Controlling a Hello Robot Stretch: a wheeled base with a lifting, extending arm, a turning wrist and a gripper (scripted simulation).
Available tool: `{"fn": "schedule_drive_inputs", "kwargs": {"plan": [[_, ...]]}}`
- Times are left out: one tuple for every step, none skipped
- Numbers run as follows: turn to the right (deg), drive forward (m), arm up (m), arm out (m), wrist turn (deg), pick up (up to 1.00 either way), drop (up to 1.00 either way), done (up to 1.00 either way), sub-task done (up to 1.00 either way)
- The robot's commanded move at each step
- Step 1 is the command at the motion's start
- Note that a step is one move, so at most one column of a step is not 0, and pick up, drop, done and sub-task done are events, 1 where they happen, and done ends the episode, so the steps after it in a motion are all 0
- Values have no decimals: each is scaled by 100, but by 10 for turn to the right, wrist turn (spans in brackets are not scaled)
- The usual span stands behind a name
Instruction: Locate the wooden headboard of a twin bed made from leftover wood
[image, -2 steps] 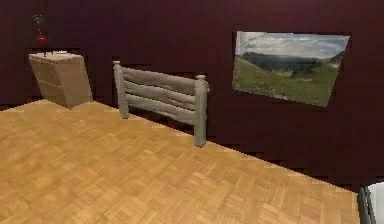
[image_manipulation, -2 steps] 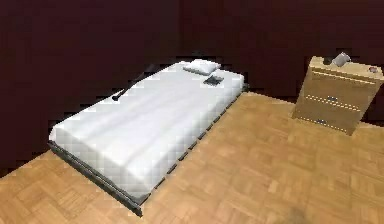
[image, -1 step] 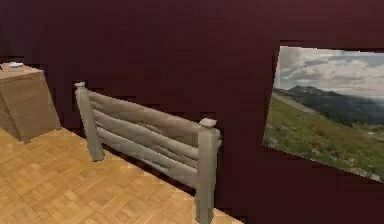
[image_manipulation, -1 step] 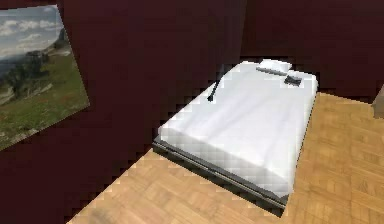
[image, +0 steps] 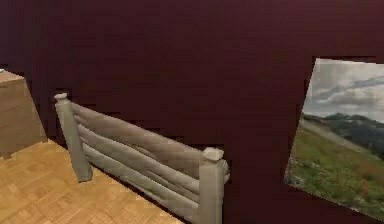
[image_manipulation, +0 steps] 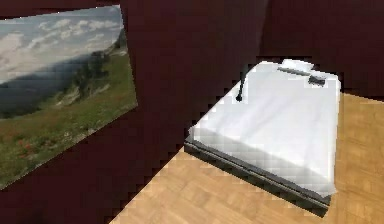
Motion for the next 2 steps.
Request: {"fn": "schedule_drive_inputs", "kwargs": {"plan": [[-210, 0, 0, 0, 0, 0, 0, 0, 0], [0, 0, 0, 0, 0, 0, 0, 100, 0]]}}
